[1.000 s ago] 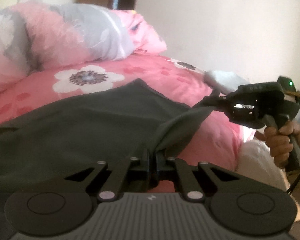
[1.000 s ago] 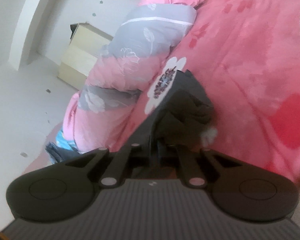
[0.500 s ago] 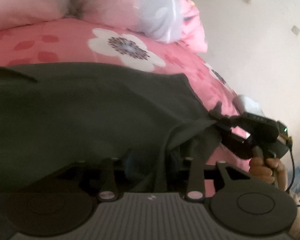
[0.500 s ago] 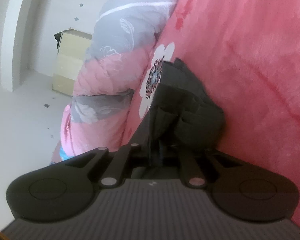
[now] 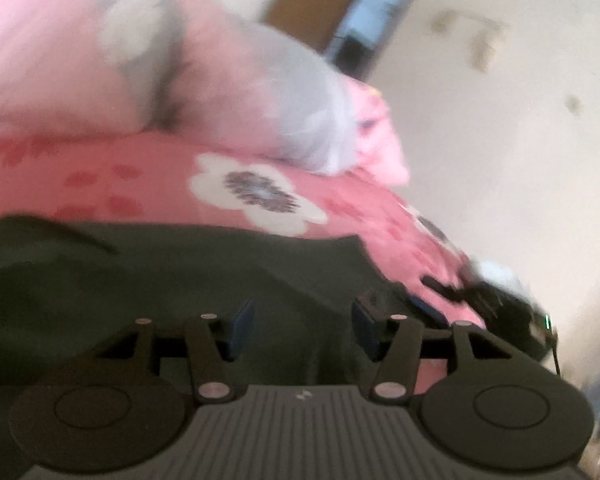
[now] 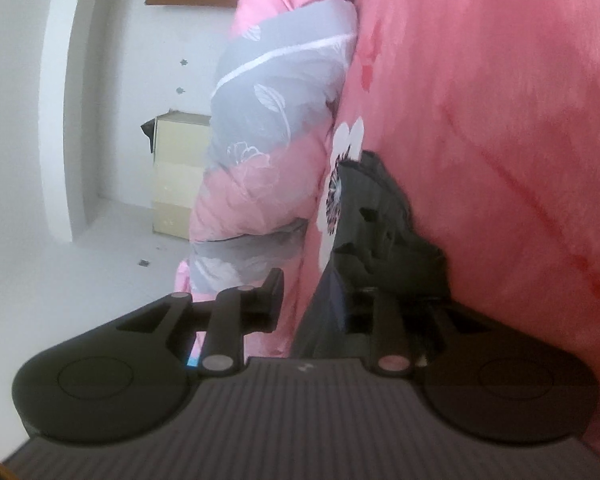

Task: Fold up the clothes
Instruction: 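Pull the trousers taut with the right tool while the left tool holds the edge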

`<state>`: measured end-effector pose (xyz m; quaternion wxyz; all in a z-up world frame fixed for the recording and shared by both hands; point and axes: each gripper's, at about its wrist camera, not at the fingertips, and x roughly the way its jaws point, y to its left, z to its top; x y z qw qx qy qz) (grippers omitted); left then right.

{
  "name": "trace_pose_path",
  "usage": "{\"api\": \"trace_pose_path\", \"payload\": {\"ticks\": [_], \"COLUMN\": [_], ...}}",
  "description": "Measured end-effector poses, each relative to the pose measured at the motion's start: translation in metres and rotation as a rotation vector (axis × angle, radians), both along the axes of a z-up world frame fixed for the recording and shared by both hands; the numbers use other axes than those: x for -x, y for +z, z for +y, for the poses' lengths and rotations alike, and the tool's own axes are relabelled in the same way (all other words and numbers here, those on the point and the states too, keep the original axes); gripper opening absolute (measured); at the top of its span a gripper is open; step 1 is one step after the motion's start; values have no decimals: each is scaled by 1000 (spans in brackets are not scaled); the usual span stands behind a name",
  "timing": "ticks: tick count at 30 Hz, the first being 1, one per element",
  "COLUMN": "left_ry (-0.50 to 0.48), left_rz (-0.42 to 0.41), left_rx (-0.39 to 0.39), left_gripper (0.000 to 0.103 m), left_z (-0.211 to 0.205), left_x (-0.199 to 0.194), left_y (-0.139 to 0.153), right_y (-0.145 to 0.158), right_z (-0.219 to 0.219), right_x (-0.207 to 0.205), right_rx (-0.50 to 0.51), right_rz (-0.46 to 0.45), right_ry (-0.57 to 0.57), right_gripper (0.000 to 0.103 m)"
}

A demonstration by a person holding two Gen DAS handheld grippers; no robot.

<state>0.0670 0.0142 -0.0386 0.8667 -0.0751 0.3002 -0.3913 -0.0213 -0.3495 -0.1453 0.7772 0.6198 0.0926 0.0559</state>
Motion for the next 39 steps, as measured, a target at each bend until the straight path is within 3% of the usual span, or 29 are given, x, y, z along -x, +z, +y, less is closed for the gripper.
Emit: {"api": "trace_pose_path", "payload": {"ticks": [5,7,9,10,11,14,17,21,24,29,33,36,39], "left_ry": [-108,-107,-99,-93,-79,-34,-34,-53,-1,44,75,101,150], "left_rz": [-196,-238,-215,-195,-156,-39,182,522,626,578,491,410,259], "left_rx": [-258,-307,-290,-278,-258,-156,67,392,473,428,311,223,104], "left_gripper": [60,55,23,15,6,4,3,3,3,3,3,5,8], "left_z": [-47,-60,-64,-65,-62,-43,-15,17,32,39,33,30,30], "left_x": [41,45,40,37,32,17,-6,-39,-48,-41,-32,-24,-9], "left_y": [-6,-14,-20,-23,-25,-30,-42,-72,-92,-96,-89,-81,-68], "right_y": [9,8,6,4,3,3,5,19,35,61,68,63,43], "right_z": [5,6,7,6,6,6,10,23,42,88,130,150,157], "right_x": [9,11,12,12,13,13,11,5,1,-3,-14,-31,-48], "right_rx": [80,91,93,92,93,111,158,326,479,762,941,1024,1038], "right_rz": [-21,-14,-5,-1,0,-2,7,44,22,-75,-119,-71,48], "right_ry": [-12,-11,-12,-14,-16,-20,-11,31,76,220,369,421,457], "right_gripper": [28,28,28,28,28,28,28,28,28,28,28,28,24]}}
